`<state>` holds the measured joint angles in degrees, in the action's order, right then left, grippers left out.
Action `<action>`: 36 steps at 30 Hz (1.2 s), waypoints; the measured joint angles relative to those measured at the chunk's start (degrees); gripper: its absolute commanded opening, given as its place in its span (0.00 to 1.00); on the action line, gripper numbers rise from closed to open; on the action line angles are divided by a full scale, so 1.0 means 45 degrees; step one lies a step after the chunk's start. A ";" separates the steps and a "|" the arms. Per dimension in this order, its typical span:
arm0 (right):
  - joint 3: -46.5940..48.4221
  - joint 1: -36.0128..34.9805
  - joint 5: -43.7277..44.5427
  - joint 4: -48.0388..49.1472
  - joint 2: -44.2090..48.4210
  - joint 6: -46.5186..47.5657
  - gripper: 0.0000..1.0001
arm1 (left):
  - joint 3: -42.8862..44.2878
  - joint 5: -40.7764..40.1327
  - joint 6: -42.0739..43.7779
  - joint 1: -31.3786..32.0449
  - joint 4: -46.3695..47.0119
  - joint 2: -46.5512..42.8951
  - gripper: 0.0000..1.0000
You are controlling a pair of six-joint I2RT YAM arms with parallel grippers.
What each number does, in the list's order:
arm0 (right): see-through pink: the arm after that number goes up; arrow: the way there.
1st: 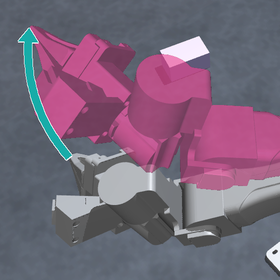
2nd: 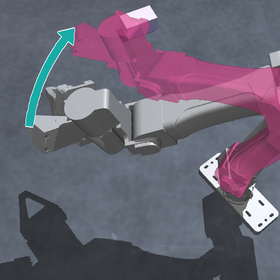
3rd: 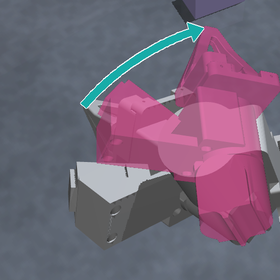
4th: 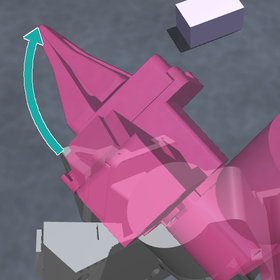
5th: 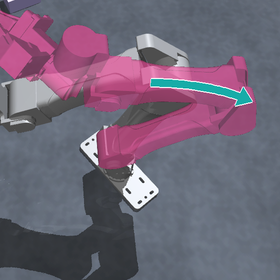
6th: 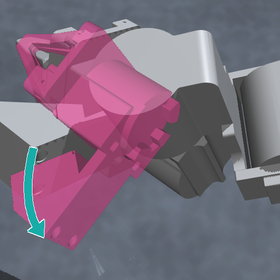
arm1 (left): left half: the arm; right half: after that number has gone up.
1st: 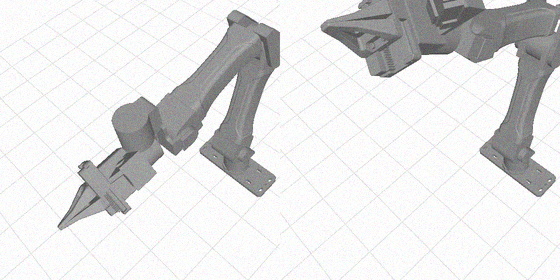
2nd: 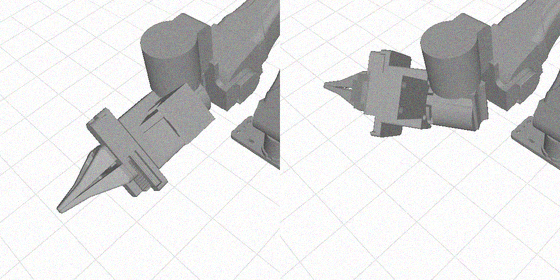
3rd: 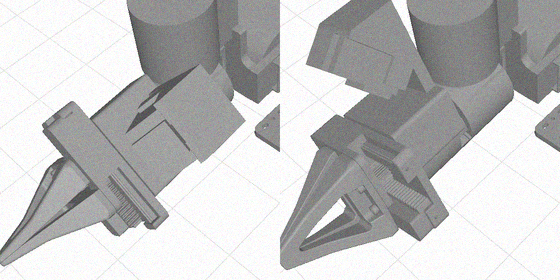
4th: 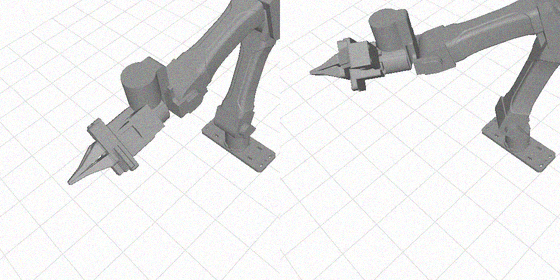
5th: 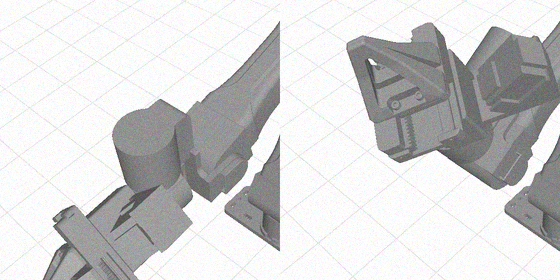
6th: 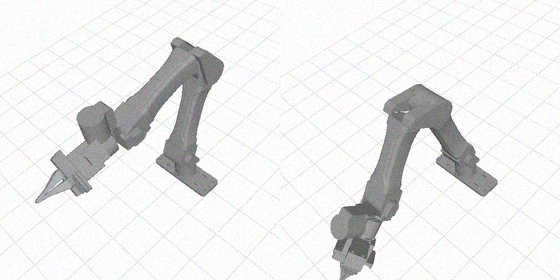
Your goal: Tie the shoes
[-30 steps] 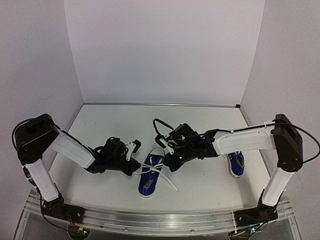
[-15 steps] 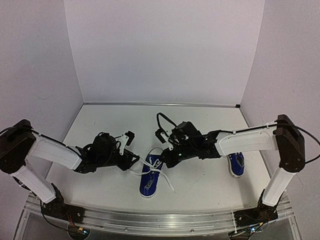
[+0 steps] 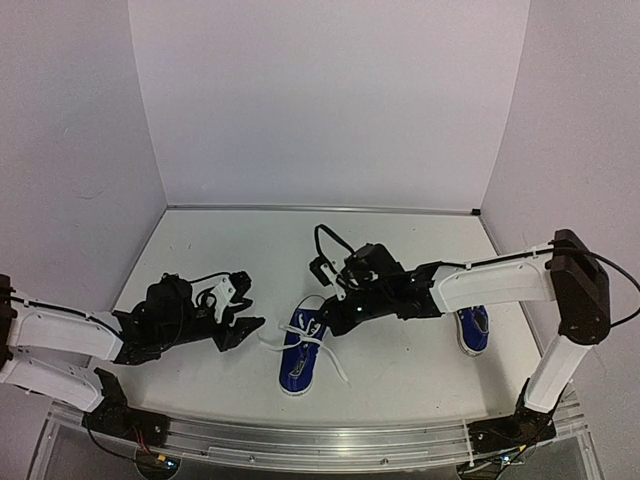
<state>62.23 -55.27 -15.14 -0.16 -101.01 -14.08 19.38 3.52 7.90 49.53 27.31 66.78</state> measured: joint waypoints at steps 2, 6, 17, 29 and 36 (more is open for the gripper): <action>-0.0046 0.0000 -0.0050 0.0037 0.0000 -0.0060 0.00 | 0.0020 0.0730 0.0694 0.0154 0.0027 0.0363 0.42; -0.0117 0.0000 -0.0165 0.0055 0.0000 -0.0215 0.00 | 0.0673 0.1658 0.2175 0.0500 -0.0448 0.1842 0.37; -0.0121 0.0000 -0.0276 0.0156 0.0000 -0.0584 0.00 | 0.3076 0.2747 0.4617 0.1060 -0.0901 0.4654 0.28; -0.0127 0.0005 -0.0386 0.0228 0.0000 -0.0668 0.00 | 0.3867 0.2874 0.5590 0.1294 -0.1500 0.5904 0.20; -0.0190 0.0024 -0.0517 0.0243 0.0000 -0.0668 0.00 | 0.3940 0.2698 0.5637 0.1302 -0.1750 0.6082 0.25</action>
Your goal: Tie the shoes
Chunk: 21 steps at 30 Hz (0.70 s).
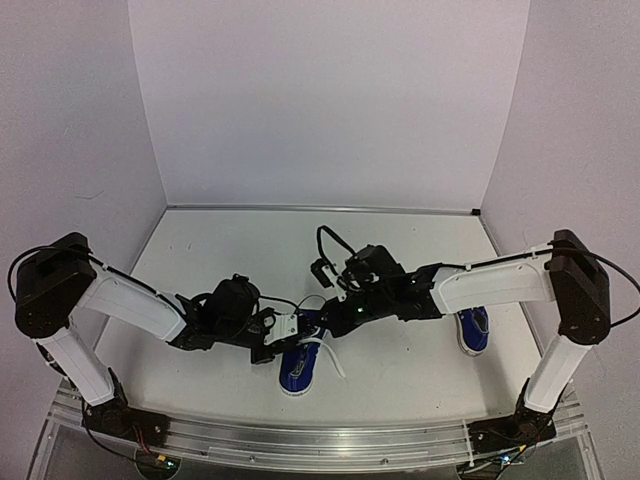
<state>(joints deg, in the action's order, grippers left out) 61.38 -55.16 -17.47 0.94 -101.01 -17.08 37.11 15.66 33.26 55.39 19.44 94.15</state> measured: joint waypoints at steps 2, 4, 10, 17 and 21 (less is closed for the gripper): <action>-0.0006 0.0005 -0.0011 0.0003 0.0000 0.0000 0.00 | 0.0013 -0.0154 0.0016 0.0010 0.0017 0.0000 0.27; -0.0008 0.0008 -0.0024 0.0014 0.0000 0.0000 0.00 | 0.0013 -0.0267 0.0011 0.0016 0.0005 0.0000 0.27; -0.0008 0.0034 -0.0106 0.0027 0.0000 0.0000 0.00 | 0.0013 -0.0581 0.0035 0.0016 0.0016 0.0000 0.27; -0.0008 0.0034 -0.0215 0.0032 0.0000 -0.0024 0.00 | 0.0013 -0.0853 0.0089 0.0016 0.0020 0.0000 0.12; -0.0008 0.0034 -0.0280 0.0037 0.0000 -0.0044 0.00 | 0.0013 -0.0966 0.0126 0.0016 0.0032 0.0000 0.02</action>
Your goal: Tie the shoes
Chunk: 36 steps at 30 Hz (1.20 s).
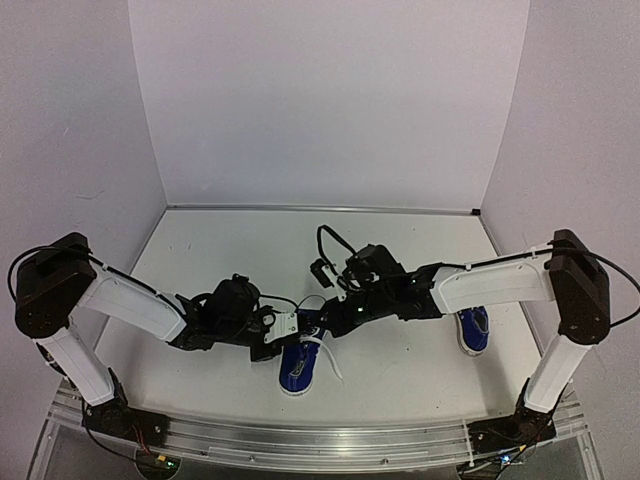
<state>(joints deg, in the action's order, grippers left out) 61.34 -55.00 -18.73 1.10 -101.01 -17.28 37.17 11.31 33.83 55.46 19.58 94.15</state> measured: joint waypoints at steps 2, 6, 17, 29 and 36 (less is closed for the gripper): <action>0.0000 0.0000 -0.0032 0.0000 0.0000 -0.0002 0.00 | 0.0000 0.0000 0.0027 0.0006 0.0000 0.0000 0.00; 0.0000 0.0000 -0.0100 0.0000 -0.0005 -0.0039 0.00 | 0.0000 -0.0105 0.0041 0.0111 0.0032 0.0000 0.00; 0.0000 0.0000 -0.0221 0.0039 -0.0010 -0.0087 0.00 | 0.0366 -0.0525 -0.0064 0.0359 0.0072 -0.0172 0.28; 0.0000 0.0000 -0.0302 0.0044 -0.0027 -0.0092 0.00 | 0.0141 -0.0571 0.0520 0.0355 -0.0249 -0.1648 0.23; 0.0000 0.0000 -0.0355 0.0049 -0.0034 -0.0094 0.00 | 0.0162 -0.0543 0.0993 0.0255 -0.0946 -0.1114 0.19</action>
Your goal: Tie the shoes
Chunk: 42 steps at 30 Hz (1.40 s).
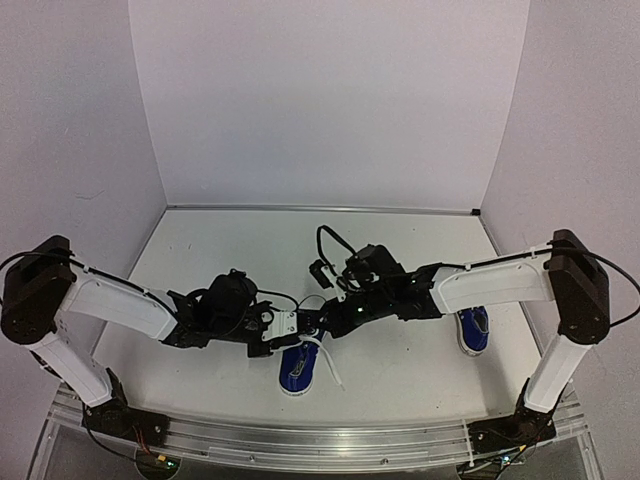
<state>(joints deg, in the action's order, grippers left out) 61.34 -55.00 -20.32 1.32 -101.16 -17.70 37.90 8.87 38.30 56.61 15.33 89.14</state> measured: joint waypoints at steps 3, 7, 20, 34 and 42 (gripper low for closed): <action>0.0000 0.0000 -0.0019 0.0000 0.0000 -0.0003 0.00 | 0.0084 0.0021 0.0172 -0.0094 -0.0248 0.0288 0.18; 0.0000 0.0000 -0.0032 0.0000 -0.0004 -0.0007 0.00 | 0.0240 0.0027 0.0262 -0.0173 -0.0435 0.0508 0.17; 0.0000 0.0000 -0.0042 0.0015 -0.0034 -0.0047 0.00 | 0.0907 0.0225 0.0530 -0.0201 -0.0603 0.1090 0.13; 0.0000 0.0000 -0.0049 0.0044 -0.0039 -0.0052 0.00 | 0.1159 0.0472 0.0538 -0.0201 -0.0810 0.1422 0.17; 0.0000 0.0000 -0.0086 0.0065 -0.0099 -0.0052 0.00 | 0.1164 0.0493 0.0545 -0.0201 -0.0888 0.1473 0.06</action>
<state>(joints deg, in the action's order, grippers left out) 61.34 -55.00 -20.71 1.62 -101.61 -17.93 43.13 11.09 40.76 55.70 11.33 95.77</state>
